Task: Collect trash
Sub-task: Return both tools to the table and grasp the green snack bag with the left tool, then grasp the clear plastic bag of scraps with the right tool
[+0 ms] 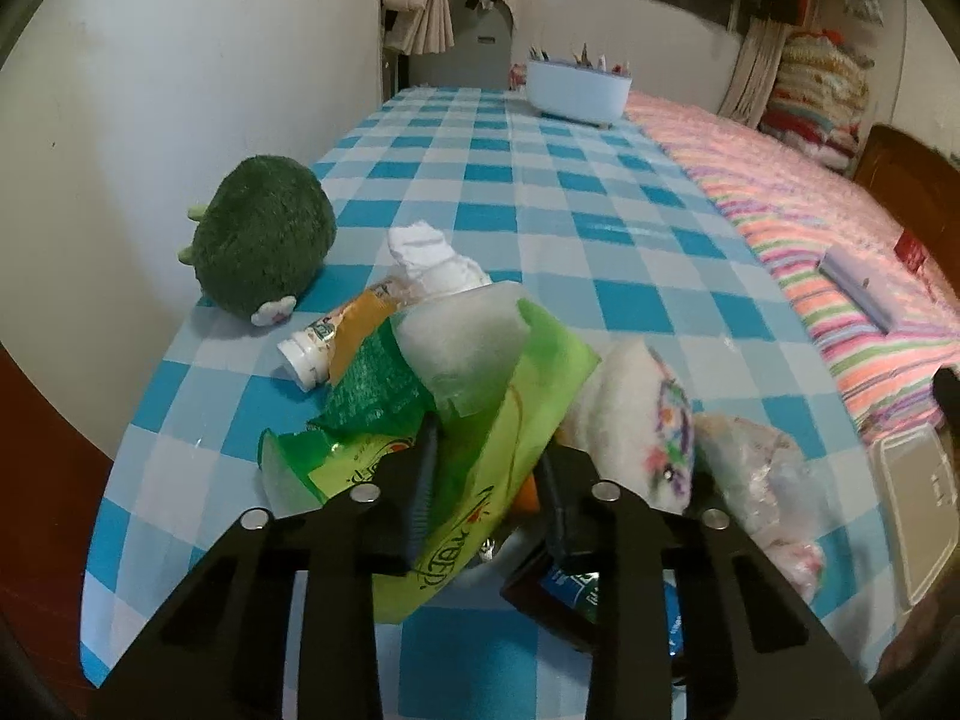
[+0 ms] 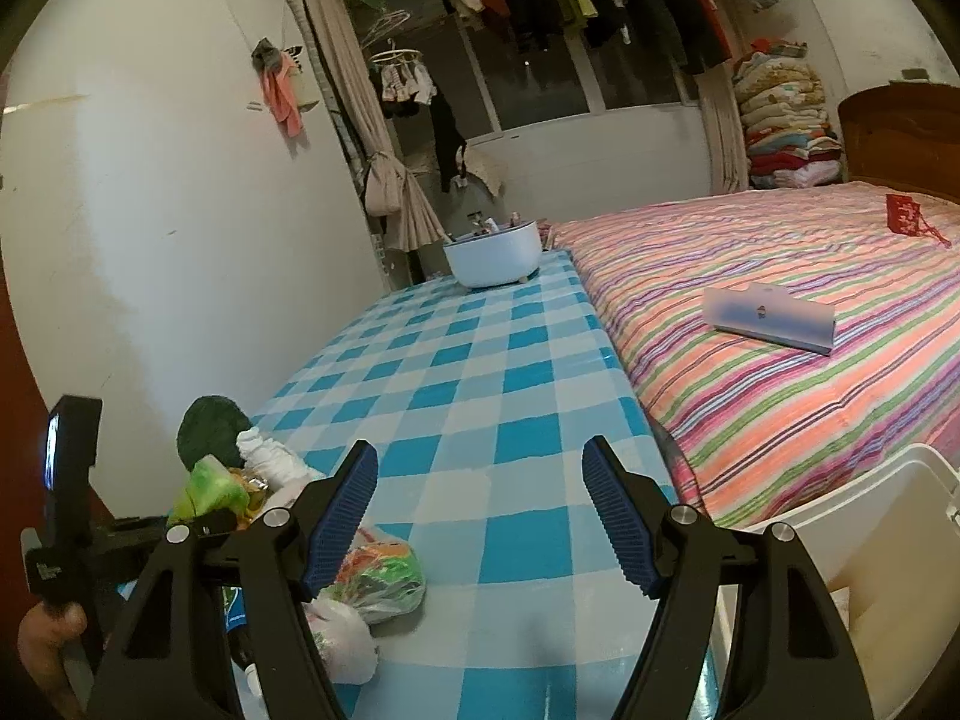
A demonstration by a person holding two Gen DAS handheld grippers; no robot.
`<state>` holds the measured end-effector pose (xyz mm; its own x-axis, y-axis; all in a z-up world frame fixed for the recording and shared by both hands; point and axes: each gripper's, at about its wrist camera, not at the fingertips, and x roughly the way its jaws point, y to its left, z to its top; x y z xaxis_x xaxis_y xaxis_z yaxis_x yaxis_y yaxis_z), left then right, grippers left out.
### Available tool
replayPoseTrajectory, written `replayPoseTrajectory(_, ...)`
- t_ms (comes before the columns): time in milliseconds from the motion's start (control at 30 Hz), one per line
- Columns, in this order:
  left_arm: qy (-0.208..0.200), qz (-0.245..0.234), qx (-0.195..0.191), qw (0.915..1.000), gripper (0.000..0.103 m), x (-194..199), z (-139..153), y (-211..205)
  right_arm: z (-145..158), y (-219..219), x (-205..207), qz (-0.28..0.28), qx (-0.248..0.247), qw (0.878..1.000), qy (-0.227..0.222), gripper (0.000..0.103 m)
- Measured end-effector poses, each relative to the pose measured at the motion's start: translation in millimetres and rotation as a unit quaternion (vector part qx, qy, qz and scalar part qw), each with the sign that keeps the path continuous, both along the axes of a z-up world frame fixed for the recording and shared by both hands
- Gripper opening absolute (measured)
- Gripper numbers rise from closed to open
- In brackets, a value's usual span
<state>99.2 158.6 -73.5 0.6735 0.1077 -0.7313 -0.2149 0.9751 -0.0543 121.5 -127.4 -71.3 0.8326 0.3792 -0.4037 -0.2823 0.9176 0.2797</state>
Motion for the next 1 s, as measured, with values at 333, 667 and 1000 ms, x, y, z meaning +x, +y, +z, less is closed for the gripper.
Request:
replayPoseTrajectory(333, -0.025, -0.004, -0.045, 0.9987, 0.025, -8, 15, 10, -3, 14, -2, 0.039, 0.0, 0.999, 0.008, 0.069)
replayPoseTrajectory(667, -0.054, -0.009, -0.054, 0.997, 0.025, -23, 35, 13, -19, 49, -1, 0.117, -0.008, 0.992, 0.05, 0.069)
replayPoseTrajectory(1000, -0.066, -0.017, -0.062, 0.9958, 0.025, -33, 46, 11, -50, 75, 15, 0.141, -0.015, 0.98, 0.136, 0.079)
